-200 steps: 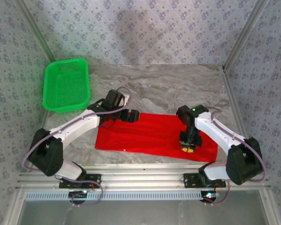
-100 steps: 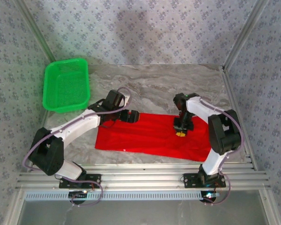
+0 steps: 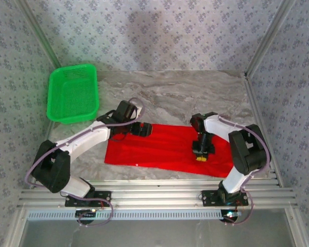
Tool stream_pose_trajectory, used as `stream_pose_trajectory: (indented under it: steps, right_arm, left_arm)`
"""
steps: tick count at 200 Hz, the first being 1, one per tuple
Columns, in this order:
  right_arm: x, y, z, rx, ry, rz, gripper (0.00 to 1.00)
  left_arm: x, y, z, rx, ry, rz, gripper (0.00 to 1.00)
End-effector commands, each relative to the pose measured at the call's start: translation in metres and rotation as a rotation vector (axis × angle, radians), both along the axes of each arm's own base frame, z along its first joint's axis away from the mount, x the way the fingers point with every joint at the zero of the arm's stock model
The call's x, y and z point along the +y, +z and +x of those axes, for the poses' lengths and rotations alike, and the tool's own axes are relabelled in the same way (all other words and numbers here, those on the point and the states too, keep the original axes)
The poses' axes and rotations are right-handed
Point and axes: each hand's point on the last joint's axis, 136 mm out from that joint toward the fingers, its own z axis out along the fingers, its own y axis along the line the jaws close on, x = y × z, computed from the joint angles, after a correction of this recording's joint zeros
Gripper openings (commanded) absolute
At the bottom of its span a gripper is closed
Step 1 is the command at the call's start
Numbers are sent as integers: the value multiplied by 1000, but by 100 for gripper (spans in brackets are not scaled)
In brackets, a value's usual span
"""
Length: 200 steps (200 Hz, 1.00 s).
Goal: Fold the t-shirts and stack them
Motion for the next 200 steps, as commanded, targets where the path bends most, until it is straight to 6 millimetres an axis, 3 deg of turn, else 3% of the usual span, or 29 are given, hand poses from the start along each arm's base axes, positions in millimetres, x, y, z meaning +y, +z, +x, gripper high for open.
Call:
stream_pose_trajectory:
  steps: [1, 34, 128, 145, 168, 183, 200]
  right_arm:
    - [-10, 8, -13, 6, -25, -53, 12]
    - [-16, 14, -25, -2, -53, -77, 12]
    - [-16, 2, -59, 49, -159, -99, 13]
    - [-15, 8, -56, 17, -160, -102, 13]
    - [-17, 32, -46, -55, -176, -112, 17]
    - [-24, 40, -35, -112, -206, -123, 23]
    - [-31, 43, -19, -156, -258, -113, 24]
  left_arm:
    - [-2, 2, 2, -15, -22, 8, 94]
    - [-5, 0, 3, -6, -30, 8, 94]
    - [-12, -5, 7, 15, -49, 6, 94]
    - [-12, -4, 7, 17, -54, 8, 94]
    - [-13, 0, 7, 10, -61, 4, 94]
    - [-16, 1, 8, 12, -64, -8, 94]
    - [-21, -4, 8, 31, -71, -20, 94]
